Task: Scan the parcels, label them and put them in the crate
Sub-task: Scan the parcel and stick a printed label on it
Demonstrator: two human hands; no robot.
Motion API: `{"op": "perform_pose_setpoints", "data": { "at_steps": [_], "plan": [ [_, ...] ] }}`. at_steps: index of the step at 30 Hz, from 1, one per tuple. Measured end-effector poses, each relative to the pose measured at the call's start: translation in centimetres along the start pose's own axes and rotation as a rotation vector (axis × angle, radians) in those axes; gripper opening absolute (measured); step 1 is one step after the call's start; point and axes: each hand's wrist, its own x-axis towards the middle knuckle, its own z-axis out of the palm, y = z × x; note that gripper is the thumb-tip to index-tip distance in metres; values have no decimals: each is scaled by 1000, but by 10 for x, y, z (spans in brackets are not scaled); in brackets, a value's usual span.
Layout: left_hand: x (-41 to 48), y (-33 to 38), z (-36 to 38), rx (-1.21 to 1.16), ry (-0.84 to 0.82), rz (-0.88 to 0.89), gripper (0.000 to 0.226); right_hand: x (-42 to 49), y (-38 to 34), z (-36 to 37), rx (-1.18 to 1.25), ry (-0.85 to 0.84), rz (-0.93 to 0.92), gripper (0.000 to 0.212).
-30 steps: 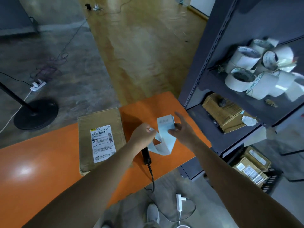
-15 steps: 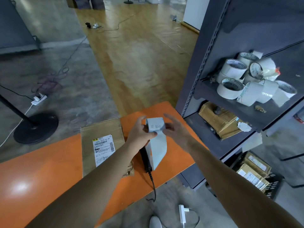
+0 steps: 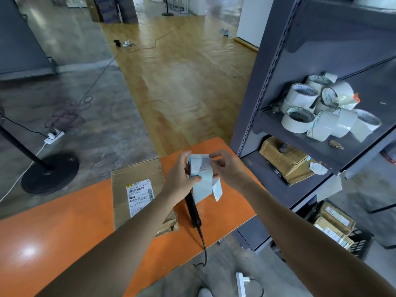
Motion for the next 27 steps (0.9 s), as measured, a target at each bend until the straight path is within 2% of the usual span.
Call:
{"op": "perform_pose_setpoints", "data": {
  "at_steps": [9, 12, 16, 20, 22, 25, 27],
  "plan": [
    [-4, 7, -2, 31, 0, 10, 67, 5, -9, 2, -132, 17, -20, 4],
    [-2, 11, -3, 3, -2, -36, 68, 6, -9, 5, -143, 15, -10, 9],
    [0, 14, -4, -78, -14, -106, 58, 7, -6, 9, -65, -14, 51, 14],
    [2, 17, -4, -61, -49, -139, 51, 8, -4, 11, -45, -9, 80, 20],
    [2, 18, -2, -92, -74, -161, 41, 8, -3, 10, -55, 4, 85, 16],
    [0, 23, 0, -200, -74, -223, 13, 7, -3, 5, -93, 49, 45, 9],
    [0, 25, 2, -248, -44, -256, 8, 4, -1, 0, -77, 35, 28, 8]
  ]
}}
